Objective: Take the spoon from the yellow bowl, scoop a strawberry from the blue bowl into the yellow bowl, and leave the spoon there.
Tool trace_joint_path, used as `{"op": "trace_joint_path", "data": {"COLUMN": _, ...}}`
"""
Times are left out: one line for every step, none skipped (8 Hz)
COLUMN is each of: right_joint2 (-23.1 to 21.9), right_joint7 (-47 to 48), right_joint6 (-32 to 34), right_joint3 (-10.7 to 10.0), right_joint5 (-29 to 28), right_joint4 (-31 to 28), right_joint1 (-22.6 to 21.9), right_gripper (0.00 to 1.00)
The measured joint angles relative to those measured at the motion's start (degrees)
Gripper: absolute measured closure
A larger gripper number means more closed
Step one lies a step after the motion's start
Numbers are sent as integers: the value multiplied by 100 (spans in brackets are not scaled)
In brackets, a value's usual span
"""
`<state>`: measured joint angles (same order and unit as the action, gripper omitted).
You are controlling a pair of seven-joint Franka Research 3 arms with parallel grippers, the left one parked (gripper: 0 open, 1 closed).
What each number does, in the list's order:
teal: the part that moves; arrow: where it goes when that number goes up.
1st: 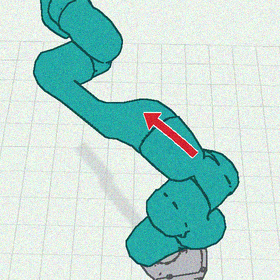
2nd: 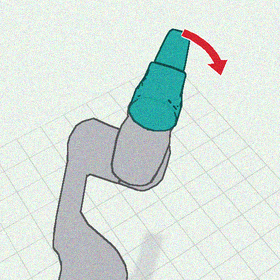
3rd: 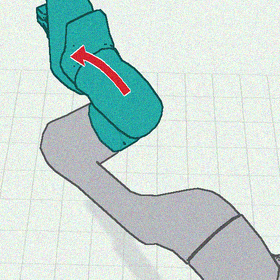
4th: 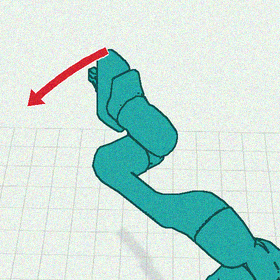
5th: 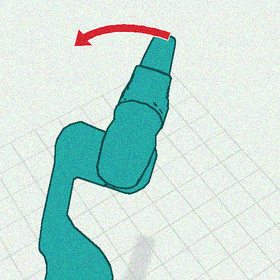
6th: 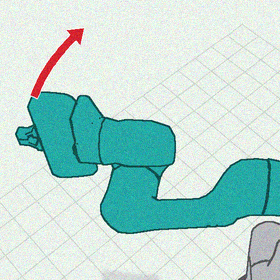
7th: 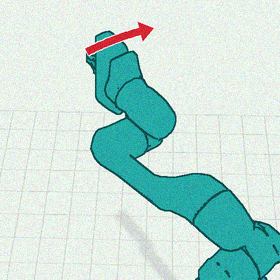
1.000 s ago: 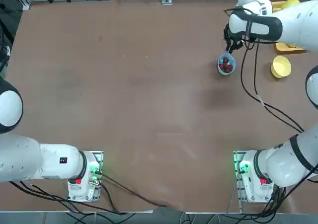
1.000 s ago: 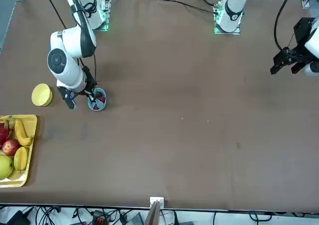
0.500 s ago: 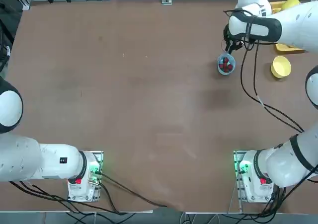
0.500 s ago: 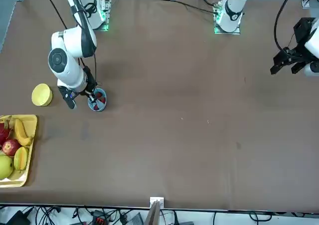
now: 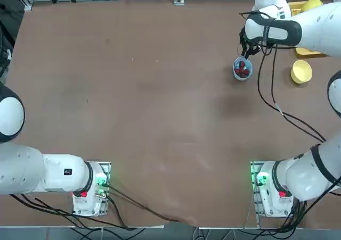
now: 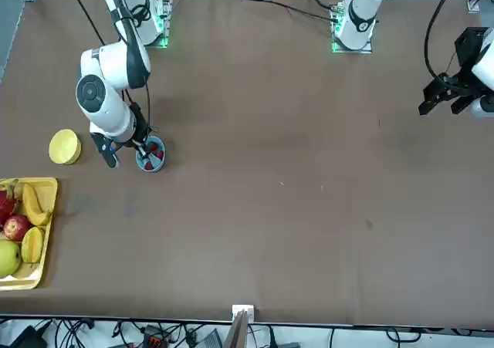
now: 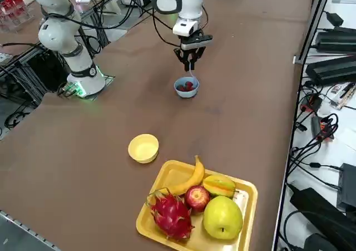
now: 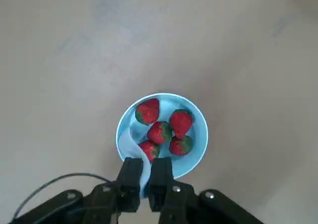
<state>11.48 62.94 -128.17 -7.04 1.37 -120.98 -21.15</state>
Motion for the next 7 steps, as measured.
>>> {"op": "trace_joint_path", "data": {"right_joint2": 11, "right_joint7": 2, "right_joint6": -29, "right_joint3": 0, "right_joint5": 0, "right_joint4": -14, "right_joint1": -2, "right_gripper": 89}}
{"op": "trace_joint_path", "data": {"right_joint2": 20, "right_joint7": 13, "right_joint6": -81, "right_joint3": 0, "right_joint5": 0, "right_joint4": -37, "right_joint1": -2, "right_gripper": 89}}
{"op": "trace_joint_path", "data": {"right_joint2": 22, "right_joint7": 24, "right_joint6": -147, "right_joint3": 0, "right_joint5": 0, "right_joint4": -76, "right_joint1": -2, "right_gripper": 89}}
{"op": "trace_joint_path", "data": {"right_joint2": 22, "right_joint7": 27, "right_joint6": -216, "right_joint3": 0, "right_joint5": 0, "right_joint4": -118, "right_joint1": -2, "right_gripper": 89}}
{"op": "trace_joint_path", "data": {"right_joint2": 22, "right_joint7": 27, "right_joint6": -262, "right_joint3": -1, "right_joint5": 0, "right_joint4": -149, "right_joint1": -2, "right_gripper": 89}}
{"op": "trace_joint_path", "data": {"right_joint2": 27, "right_joint7": 27, "right_joint6": -278, "right_joint3": -1, "right_joint5": 1, "right_joint4": -166, "right_joint1": -4, "right_gripper": 89}}
{"op": "trace_joint_path", "data": {"right_joint2": 41, "right_joint7": 27, "right_joint6": -279, "right_joint3": -1, "right_joint5": 8, "right_joint4": -173, "right_joint1": -20, "right_gripper": 89}}
